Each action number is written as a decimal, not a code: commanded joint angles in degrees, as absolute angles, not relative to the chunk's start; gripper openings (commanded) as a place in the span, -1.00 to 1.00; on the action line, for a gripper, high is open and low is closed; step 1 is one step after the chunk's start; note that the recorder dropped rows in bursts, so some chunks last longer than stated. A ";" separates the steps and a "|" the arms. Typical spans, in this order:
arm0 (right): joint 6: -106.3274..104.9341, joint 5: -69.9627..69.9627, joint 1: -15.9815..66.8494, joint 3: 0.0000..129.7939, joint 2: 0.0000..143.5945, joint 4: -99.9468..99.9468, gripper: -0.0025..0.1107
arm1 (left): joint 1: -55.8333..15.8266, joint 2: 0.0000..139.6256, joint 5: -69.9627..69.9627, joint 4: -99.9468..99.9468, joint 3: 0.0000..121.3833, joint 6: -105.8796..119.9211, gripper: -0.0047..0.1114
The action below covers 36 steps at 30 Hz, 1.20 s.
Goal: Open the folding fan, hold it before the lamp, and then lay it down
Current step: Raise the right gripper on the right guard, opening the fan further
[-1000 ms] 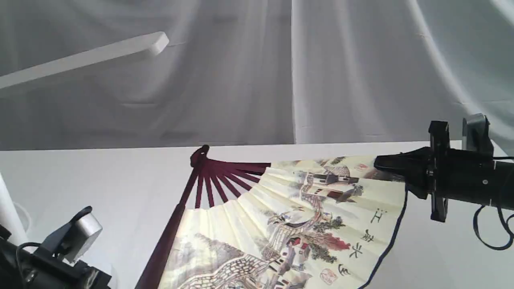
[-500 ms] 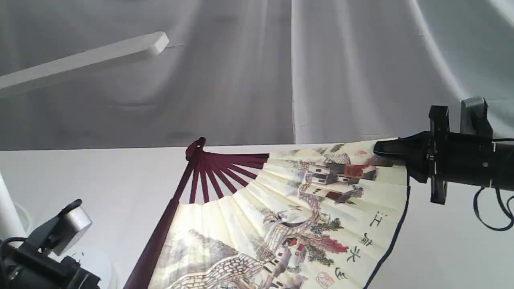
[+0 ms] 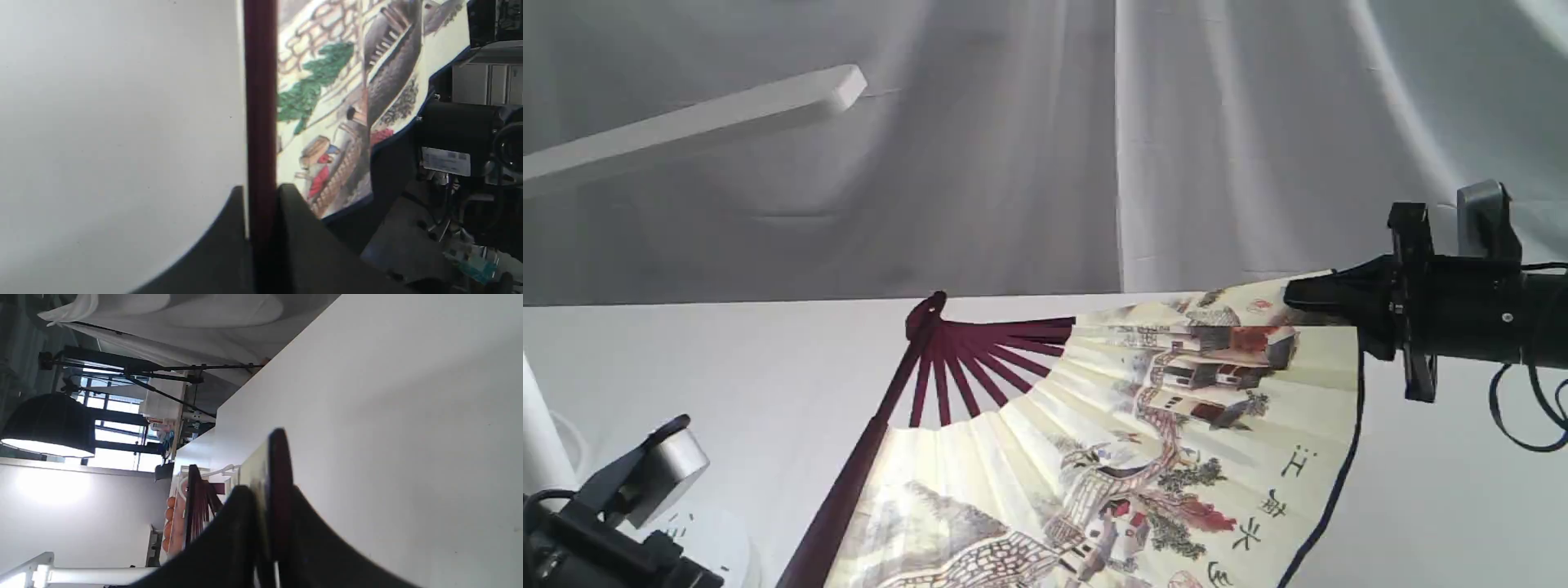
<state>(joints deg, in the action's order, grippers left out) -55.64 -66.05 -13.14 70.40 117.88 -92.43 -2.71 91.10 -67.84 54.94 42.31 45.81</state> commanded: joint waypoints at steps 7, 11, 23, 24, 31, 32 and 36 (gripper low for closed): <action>-56.52 -57.89 -14.39 70.83 118.08 -92.50 -0.96 | -3.39 90.34 -69.96 50.70 42.04 47.61 -0.92; -56.00 -58.18 -14.79 70.83 119.12 -92.71 -0.96 | -3.39 90.34 -69.96 49.96 42.04 46.98 -0.92; -55.59 -59.27 -16.13 70.83 120.32 -95.99 -0.96 | -3.39 89.99 -69.96 48.73 42.04 44.96 -0.92; -55.59 -59.27 -16.29 70.83 120.32 -95.99 -0.96 | -3.39 89.99 -69.96 48.73 42.04 44.96 -0.92; -56.85 -59.27 -17.34 70.83 120.32 -97.32 -0.96 | -3.39 89.99 -69.96 48.22 42.04 44.83 -0.92; -57.13 -59.27 -17.34 70.83 120.32 -97.70 -0.96 | -3.39 89.99 -69.96 48.22 42.04 44.83 -0.92; -58.21 -59.11 -17.38 70.83 120.32 -98.96 -0.96 | -3.39 89.99 -69.96 47.98 42.04 44.83 -0.92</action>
<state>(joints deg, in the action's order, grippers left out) -56.31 -64.71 -16.33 70.40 120.34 -95.17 -3.15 90.97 -69.72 50.59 42.31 44.89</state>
